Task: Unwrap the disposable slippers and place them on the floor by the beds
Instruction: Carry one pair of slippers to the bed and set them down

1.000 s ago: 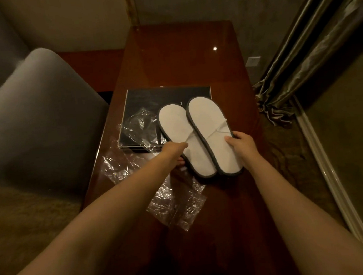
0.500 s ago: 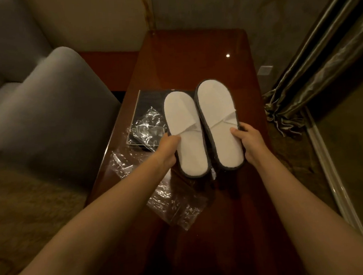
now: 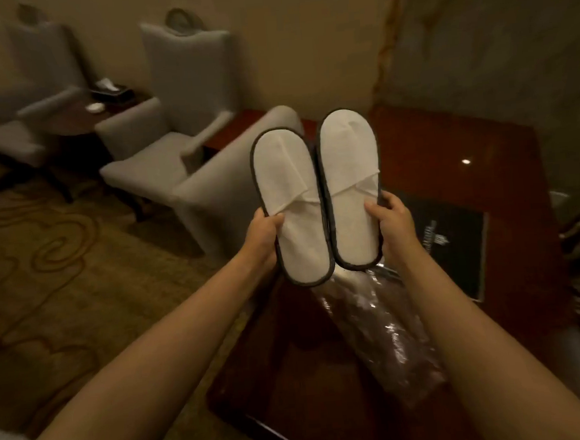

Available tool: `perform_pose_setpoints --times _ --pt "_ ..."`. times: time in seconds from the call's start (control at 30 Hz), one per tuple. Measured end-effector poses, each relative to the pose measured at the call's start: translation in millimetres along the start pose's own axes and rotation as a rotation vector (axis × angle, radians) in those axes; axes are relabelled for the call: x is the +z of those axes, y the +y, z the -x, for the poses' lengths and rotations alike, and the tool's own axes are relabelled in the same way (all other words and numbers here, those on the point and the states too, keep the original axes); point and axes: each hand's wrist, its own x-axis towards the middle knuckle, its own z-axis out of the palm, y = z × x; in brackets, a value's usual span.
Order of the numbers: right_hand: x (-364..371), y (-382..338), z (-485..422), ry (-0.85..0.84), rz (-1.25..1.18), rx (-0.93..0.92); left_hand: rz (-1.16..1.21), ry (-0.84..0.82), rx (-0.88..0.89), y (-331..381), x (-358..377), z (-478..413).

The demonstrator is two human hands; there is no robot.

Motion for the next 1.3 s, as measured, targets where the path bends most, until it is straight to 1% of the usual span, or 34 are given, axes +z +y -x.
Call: perform_pose_setpoints --times 0.1,0.2,0.27,0.37,0.47,0.6,0.73,0.87,1.0,1.1,1.3 --pt "75 2 10 -0.083 -0.005 -0.010 0.040 0.056 0.049 31 -69 -1" --pt "153 9 22 -0.159 -0.007 -0.023 0.107 0.123 0.060 57 -142 -5" --pt "208 15 30 -0.201 -0.004 -0.023 0.124 0.201 0.072 70 -193 -7" --pt "286 28 42 -0.279 0.014 -0.004 0.077 0.345 0.132 86 -265 -8" --pt "356 44 55 -0.370 0.032 0.032 0.064 0.452 0.167 101 -329 -6" --pt "432 63 70 -0.449 0.078 0.066 0.077 0.584 0.146 114 -400 -6" --pt "491 72 67 -0.497 0.114 0.084 0.117 0.663 0.153 120 -449 -22" --pt "535 82 46 -0.539 0.168 0.086 0.147 0.718 0.111 120 -483 -56" --pt "582 91 12 -0.576 0.217 0.134 0.181 0.759 0.085 122 -513 -102" --pt "620 101 -17 -0.600 0.228 0.145 0.198 0.752 0.067 131 -538 -139" --pt "712 113 -69 -0.649 0.274 0.169 0.212 0.803 0.055 160 -589 -207"
